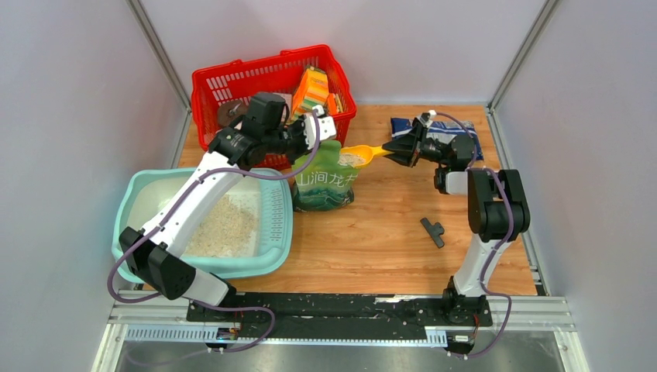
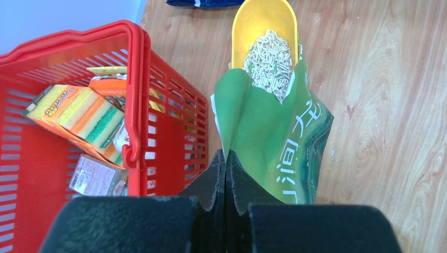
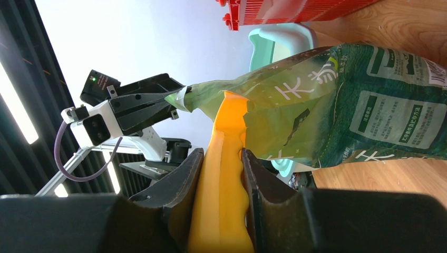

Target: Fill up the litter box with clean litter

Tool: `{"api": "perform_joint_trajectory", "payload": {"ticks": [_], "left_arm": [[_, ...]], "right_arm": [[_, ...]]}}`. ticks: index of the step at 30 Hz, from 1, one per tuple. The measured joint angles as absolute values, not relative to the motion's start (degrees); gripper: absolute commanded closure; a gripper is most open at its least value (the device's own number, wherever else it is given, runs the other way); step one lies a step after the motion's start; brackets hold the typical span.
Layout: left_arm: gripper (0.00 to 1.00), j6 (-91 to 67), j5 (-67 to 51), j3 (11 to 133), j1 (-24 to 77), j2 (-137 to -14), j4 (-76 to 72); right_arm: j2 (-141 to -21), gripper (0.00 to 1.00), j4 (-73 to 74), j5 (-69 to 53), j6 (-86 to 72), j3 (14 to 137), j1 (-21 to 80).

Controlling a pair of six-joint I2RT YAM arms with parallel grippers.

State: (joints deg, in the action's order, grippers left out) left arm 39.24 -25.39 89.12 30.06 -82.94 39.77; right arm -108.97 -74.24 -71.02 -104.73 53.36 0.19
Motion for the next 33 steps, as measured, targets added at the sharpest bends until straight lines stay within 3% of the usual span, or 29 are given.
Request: {"api": "perform_joint_trajectory", "payload": {"ticks": [16,25,33], "left_arm": [[1.0,39.99,-26.3,89.17,30.63,-83.07,39.44],[1.0,39.97,-25.04,89.21,30.22,-83.09,39.38],[1.0,39.94,-23.44,89.21,29.52,-83.09,39.09]], "right_arm": [[-105.32,1.0,-73.56,-74.04,-104.42,53.41,-2.74],[-99.11,1.0,-46.96,-74.89,-86.67,59.42,-4.51],[-99.13,1.0,-41.1,-74.56,-83.07,60.9,-6.31]]}}
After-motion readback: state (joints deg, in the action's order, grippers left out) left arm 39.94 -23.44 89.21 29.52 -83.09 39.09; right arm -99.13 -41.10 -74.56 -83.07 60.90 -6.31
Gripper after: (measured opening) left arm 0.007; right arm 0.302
